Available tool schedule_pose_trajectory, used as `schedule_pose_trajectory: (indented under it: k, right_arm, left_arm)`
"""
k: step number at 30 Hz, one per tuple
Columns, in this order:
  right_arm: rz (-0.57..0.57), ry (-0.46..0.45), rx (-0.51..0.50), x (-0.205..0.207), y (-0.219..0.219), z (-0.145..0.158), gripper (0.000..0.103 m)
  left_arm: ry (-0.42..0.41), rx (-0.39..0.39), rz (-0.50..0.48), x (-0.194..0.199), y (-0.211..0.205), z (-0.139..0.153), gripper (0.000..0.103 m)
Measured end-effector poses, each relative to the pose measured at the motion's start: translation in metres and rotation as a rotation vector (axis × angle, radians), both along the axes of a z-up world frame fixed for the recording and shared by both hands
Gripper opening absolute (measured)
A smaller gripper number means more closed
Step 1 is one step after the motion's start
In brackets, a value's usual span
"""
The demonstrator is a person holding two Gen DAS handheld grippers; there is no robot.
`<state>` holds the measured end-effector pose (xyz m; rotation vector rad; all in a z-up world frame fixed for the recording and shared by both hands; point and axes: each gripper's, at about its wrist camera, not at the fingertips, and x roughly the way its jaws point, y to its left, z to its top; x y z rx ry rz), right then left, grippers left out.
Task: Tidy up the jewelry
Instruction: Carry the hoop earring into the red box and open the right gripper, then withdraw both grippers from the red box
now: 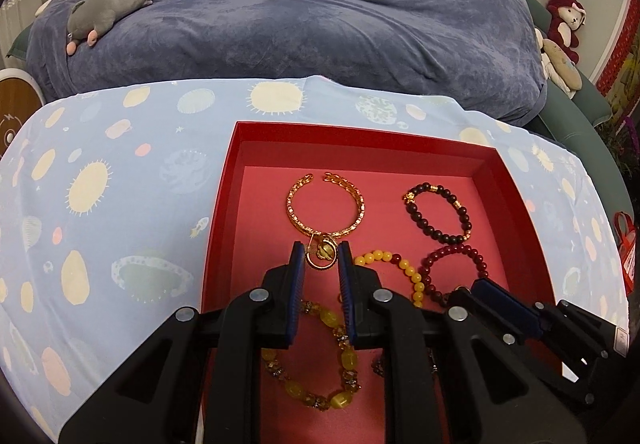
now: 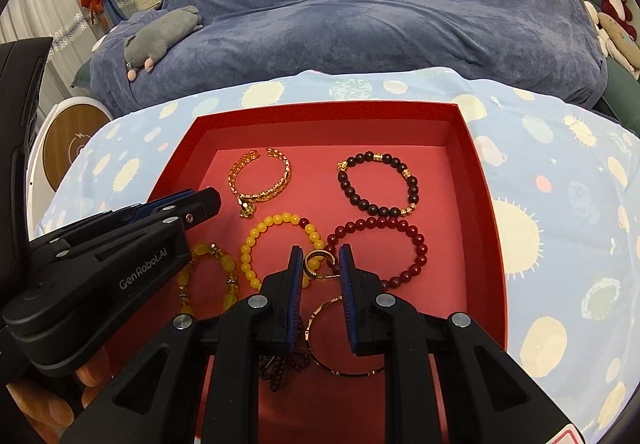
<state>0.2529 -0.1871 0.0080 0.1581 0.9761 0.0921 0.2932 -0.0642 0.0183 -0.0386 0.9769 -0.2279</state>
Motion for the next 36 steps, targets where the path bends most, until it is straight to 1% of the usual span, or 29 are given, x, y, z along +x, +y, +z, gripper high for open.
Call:
schedule_pose_trajectory:
  k: [6, 14, 21, 22, 27, 29, 30, 36]
  right_arm:
    - [0.003, 0.016, 0.002, 0.003, 0.001, -0.010, 0.017]
    - [0.003, 0.028, -0.002, 0.006, 0.003, -0.015, 0.017]
    - [-0.007, 0.021, -0.003, 0.004, 0.001, -0.017, 0.018]
    - [-0.009, 0.022, -0.002, 0.004, 0.001, -0.017, 0.020]
    - [-0.019, 0.019, -0.005, 0.002, -0.001, -0.015, 0.021]
    - [-0.026, 0.016, -0.009, 0.000, -0.001, -0.014, 0.027]
    - [-0.030, 0.012, -0.009, -0.002, -0.002, -0.012, 0.031]
    - [-0.032, 0.000, -0.013, -0.011, -0.002, -0.003, 0.032]
  left_arm:
    - [0.017, -0.006, 0.007, 0.005, 0.002, -0.009, 0.017]
    - [0.028, -0.016, -0.002, 0.007, 0.002, -0.011, 0.017]
    - [0.027, -0.010, 0.006, 0.007, 0.001, -0.011, 0.017]
    - [0.026, -0.009, 0.006, 0.007, 0.000, -0.011, 0.017]
    - [0.027, -0.001, 0.015, 0.006, 0.000, -0.011, 0.017]
    - [0.025, 0.005, 0.016, 0.005, -0.001, -0.010, 0.018]
    - [0.024, 0.007, 0.017, 0.004, -0.001, -0.010, 0.018]
    - [0.010, 0.015, 0.010, -0.005, -0.003, -0.002, 0.018]
